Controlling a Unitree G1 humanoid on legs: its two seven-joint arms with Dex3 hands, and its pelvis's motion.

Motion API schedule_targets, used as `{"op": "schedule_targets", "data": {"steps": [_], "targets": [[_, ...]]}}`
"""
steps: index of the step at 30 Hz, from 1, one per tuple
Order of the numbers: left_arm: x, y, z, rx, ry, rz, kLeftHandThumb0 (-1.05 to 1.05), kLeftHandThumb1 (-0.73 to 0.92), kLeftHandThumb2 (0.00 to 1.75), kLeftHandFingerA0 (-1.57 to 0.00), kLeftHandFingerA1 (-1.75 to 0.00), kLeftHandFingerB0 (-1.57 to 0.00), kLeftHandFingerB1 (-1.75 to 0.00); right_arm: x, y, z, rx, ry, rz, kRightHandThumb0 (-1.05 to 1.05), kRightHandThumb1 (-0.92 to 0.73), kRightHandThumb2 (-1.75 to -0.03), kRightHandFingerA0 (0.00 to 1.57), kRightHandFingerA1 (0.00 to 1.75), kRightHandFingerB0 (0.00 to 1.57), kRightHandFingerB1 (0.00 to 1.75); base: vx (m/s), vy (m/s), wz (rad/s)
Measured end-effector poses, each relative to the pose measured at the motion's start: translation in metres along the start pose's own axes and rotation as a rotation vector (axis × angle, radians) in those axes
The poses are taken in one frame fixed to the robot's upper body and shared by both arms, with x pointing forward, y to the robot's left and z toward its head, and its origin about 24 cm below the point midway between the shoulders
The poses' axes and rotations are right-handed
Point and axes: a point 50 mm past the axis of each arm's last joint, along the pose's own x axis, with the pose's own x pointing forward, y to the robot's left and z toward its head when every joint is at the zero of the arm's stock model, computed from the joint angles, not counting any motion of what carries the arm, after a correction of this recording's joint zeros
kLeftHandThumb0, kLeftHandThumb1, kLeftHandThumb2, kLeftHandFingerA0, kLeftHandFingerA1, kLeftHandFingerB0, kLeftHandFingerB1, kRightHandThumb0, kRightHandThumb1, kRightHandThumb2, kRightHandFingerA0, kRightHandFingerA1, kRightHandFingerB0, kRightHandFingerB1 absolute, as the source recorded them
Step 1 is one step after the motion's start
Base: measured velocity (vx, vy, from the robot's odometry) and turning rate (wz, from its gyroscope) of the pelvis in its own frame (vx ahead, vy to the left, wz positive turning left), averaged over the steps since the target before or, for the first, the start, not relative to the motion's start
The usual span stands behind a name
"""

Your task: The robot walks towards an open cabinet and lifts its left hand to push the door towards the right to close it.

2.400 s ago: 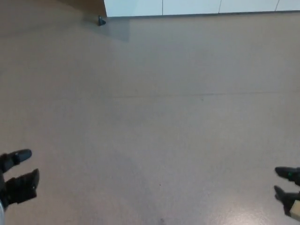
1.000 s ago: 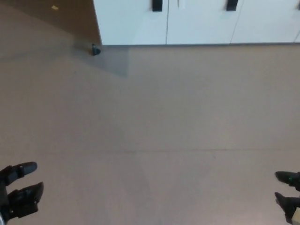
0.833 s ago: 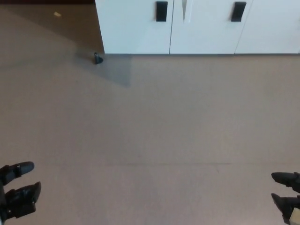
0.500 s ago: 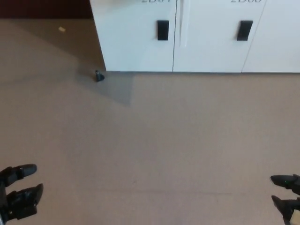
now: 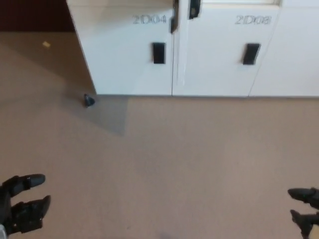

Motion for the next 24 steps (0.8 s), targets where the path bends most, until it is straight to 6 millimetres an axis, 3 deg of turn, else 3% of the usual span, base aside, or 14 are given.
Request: {"op": "schedule_targets", "data": {"steps": [7,14,20,21,24], "targets": [[-0.0004,0.0029,0.0009,0.012,-0.007,0.007,-0.4,0.24,1.08,-0.68,-0.51,-0.5,-0.76,-0.0006,0.002,-0.0006,-0.006,-0.002,0.009,-0.34,-0.73,-0.61,0.7,0.49,0.51,0.42,0.28,-0.072,0.09],[-0.0004,0.0002,0.0005,0.021,-0.011,-0.003,-0.39,0.24,1.1,-0.68,-0.52,-0.5,-0.76,-0.0008,0.0007,-0.0017,-0.016,0.003,0.014,-0.35,-0.74,-0.61,0.71,0.49,0.52,0.42,0.26,-0.389,0.2],[0.0008,-0.0017,0.0033,0.025,-0.021,-0.01,-0.39,0.22,1.11,-0.69,-0.51,-0.52,-0.79,0.0007,-0.004,0.0004,-0.028,-0.004,0.005,-0.33,-0.74,-0.61,0.7,0.5,0.51,0.43,0.24,-0.164,-0.03],[0.0009,-0.0018,0.0037,0.025,-0.022,-0.01,-0.41,0.27,1.04,-0.62,-0.68,-0.52,-0.76,0.0008,-0.0037,0.0006,-0.029,-0.005,0.007,-0.34,-0.74,-0.61,0.71,0.5,0.52,0.42,0.24,-0.109,-0.12],[0.001,-0.002,0.0037,0.027,-0.022,-0.011,-0.42,0.28,1.03,-0.61,-0.68,-0.52,-0.76,0.0007,-0.0029,0.0005,-0.032,-0.004,0.01,-0.34,-0.74,-0.61,0.7,0.49,0.52,0.42,0.23,-0.092,-0.18]]}}
